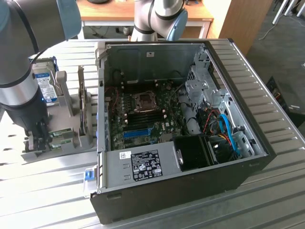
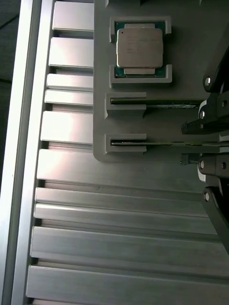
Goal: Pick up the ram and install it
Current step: 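Pick up the ram and move it above insertion slot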
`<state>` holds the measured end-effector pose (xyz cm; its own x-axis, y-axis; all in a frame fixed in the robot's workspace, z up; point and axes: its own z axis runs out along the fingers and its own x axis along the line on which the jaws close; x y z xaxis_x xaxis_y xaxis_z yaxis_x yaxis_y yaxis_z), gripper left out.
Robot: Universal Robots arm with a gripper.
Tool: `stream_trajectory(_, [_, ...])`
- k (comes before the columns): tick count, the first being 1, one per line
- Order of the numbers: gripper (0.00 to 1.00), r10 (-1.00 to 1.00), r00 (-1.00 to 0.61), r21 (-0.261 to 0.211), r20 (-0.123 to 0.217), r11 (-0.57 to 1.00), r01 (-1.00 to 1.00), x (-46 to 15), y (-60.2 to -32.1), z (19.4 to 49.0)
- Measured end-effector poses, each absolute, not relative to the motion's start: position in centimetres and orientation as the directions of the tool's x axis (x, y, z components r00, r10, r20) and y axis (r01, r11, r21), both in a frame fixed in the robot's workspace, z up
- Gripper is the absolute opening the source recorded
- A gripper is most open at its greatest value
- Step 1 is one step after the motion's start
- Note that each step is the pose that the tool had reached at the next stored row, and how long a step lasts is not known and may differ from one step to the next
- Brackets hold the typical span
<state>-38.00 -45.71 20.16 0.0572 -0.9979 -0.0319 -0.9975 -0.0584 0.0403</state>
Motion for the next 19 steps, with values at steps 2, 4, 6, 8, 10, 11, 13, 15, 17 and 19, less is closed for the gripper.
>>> stream_trajectory(2, [0.3,-0.998,0.057,0.04,-0.032,-0.058,-0.997,-37.7,-45.7,20.2])
stream_trajectory(4, [0.3,-0.998,0.057,0.04,-0.032,-0.058,-0.997,-37.5,-45.7,20.2])
stream_trajectory(6, [0.3,-0.998,0.057,0.04,-0.032,-0.058,-0.997,-37.2,-45.7,20.2])
stream_trajectory(8, [0.3,-0.998,0.057,0.04,-0.032,-0.058,-0.997,-37.0,-45.7,20.2])
stream_trajectory(10, [0.3,-0.998,0.057,0.04,-0.032,-0.058,-0.997,-36.7,-45.7,20.2])
stream_trajectory(11, [0.3,-0.998,0.057,0.04,-0.032,-0.058,-0.997,-36.6,-45.7,20.2])
stream_trajectory(13, [0.3,-0.998,0.057,0.04,-0.032,-0.058,-0.997,-36.6,-45.7,20.2])
stream_trajectory(15, [0.3,-0.998,0.057,0.04,-0.032,-0.058,-0.997,-36.5,-45.7,20.2])
stream_trajectory(17, [0.3,-0.998,0.057,0.04,-0.032,-0.059,-0.997,-36.4,-45.7,20.2])
stream_trajectory(19, [0.3,-0.998,0.057,0.04,-0.032,-0.058,-0.997,-36.3,-45.7,20.2])
